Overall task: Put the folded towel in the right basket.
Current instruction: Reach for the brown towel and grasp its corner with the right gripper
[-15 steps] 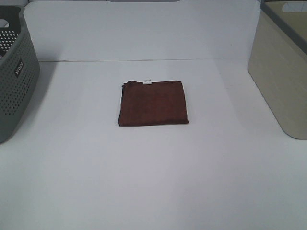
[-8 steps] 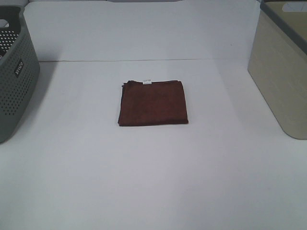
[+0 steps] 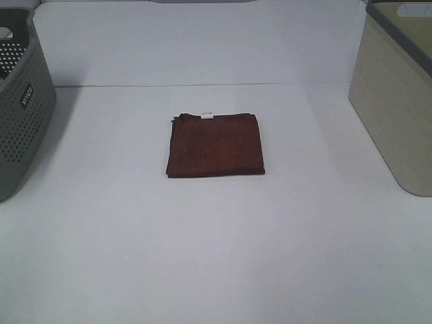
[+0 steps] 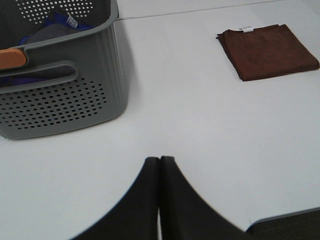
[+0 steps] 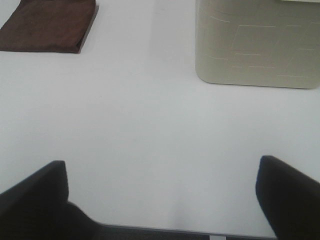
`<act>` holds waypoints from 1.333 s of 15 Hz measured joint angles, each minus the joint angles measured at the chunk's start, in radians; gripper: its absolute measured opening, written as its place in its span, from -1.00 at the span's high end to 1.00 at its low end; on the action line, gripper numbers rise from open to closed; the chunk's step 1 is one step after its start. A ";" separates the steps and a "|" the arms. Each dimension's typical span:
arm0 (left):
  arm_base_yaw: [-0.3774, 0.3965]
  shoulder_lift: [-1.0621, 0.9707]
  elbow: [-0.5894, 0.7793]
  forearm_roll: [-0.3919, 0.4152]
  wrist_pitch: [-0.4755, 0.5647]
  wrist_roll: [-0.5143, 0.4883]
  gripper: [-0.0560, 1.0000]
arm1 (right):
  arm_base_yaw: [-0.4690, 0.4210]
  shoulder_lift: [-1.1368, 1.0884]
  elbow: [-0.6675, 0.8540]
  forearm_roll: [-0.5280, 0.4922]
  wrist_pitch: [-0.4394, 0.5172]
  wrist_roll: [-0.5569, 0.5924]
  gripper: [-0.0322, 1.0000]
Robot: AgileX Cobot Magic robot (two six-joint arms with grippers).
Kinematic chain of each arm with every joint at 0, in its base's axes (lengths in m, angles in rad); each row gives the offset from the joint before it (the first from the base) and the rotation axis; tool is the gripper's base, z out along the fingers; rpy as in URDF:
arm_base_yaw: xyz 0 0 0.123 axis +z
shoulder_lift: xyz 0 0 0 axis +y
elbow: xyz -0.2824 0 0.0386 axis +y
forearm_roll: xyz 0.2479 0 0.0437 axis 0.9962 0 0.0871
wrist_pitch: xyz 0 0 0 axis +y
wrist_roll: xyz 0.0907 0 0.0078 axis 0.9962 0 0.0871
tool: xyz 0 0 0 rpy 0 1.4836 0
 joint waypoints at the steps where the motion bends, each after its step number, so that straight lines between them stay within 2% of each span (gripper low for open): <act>1: 0.000 0.000 0.000 0.000 0.000 0.000 0.89 | 0.000 0.000 -0.004 0.000 -0.007 0.000 -0.95; 3: 0.000 0.000 0.000 0.000 0.000 0.000 0.89 | 0.000 0.056 -0.037 -0.001 -0.065 0.000 -0.93; 6: 0.000 0.000 0.000 0.000 0.000 0.000 0.89 | 0.000 0.292 -0.125 -0.001 -0.127 0.000 -0.91; 11: 0.000 0.000 0.000 0.000 0.000 0.000 0.89 | 0.000 0.775 -0.374 0.017 -0.134 0.000 -0.88; 13: 0.000 0.000 0.000 0.000 0.000 0.000 0.89 | 0.000 0.948 -0.489 0.058 -0.122 -0.016 -0.88; 17: 0.000 0.000 0.000 0.000 0.000 0.000 0.89 | 0.000 1.248 -0.680 0.225 -0.070 -0.093 -0.88; 20: 0.000 0.000 0.000 0.000 0.000 0.000 0.89 | 0.061 1.419 -0.773 0.259 -0.059 -0.113 -0.88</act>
